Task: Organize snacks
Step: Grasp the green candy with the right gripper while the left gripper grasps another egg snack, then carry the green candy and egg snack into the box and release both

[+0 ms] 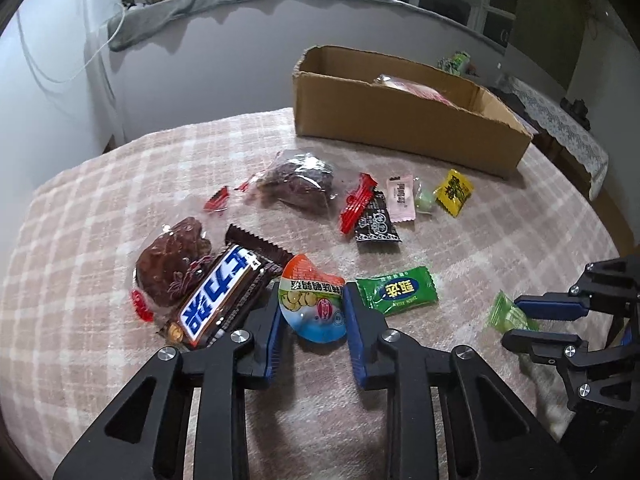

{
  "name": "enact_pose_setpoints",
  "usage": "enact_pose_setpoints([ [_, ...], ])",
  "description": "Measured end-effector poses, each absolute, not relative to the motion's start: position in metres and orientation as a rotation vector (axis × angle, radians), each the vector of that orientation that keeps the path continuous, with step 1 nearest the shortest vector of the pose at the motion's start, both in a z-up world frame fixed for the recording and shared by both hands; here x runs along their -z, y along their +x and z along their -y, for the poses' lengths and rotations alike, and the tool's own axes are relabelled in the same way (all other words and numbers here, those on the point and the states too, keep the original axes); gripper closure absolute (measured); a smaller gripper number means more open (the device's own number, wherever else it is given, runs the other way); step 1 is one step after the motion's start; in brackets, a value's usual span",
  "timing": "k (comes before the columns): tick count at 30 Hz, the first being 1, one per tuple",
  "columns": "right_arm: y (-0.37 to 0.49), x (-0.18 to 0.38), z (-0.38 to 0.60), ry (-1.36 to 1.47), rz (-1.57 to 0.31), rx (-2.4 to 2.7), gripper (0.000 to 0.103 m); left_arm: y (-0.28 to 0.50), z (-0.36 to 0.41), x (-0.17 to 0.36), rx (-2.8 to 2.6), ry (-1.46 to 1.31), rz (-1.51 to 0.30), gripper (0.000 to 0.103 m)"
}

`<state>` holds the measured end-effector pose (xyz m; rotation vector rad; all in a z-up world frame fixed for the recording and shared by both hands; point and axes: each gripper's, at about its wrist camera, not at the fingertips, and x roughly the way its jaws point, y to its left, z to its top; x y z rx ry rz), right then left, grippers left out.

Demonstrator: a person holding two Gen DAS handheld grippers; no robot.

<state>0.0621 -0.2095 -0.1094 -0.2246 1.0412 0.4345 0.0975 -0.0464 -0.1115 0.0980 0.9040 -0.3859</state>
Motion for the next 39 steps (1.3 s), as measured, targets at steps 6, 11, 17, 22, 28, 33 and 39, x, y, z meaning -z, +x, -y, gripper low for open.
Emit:
enact_pose_setpoints([
  [6,0.063,0.107,0.214,-0.194,-1.036,-0.43,0.081,0.094,0.042,0.109,0.381,0.081,-0.901,0.077],
  [11,0.062,0.098,0.216,-0.183,-1.019,-0.428,0.081,0.089,0.036,0.099,0.386,0.051,-0.882,0.077],
  [17,0.063,0.081,0.223,-0.159,-0.98,-0.423,0.081,0.087,0.038,0.081,0.41,0.015,-0.848,0.077],
  [22,0.071,0.062,0.234,-0.148,-0.935,-0.402,0.081,0.093,0.045,0.06,0.428,-0.007,-0.801,0.077],
  [28,0.089,0.037,0.258,-0.118,-0.883,-0.356,0.081,0.11,0.055,0.041,0.442,-0.018,-0.757,0.077],
  [33,0.107,0.022,0.276,-0.104,-0.851,-0.318,0.081,0.128,0.063,0.03,0.451,-0.032,-0.735,0.077],
  [39,0.134,0.008,0.296,-0.079,-0.826,-0.28,0.081,0.15,0.075,0.019,0.448,-0.034,-0.719,0.077],
])
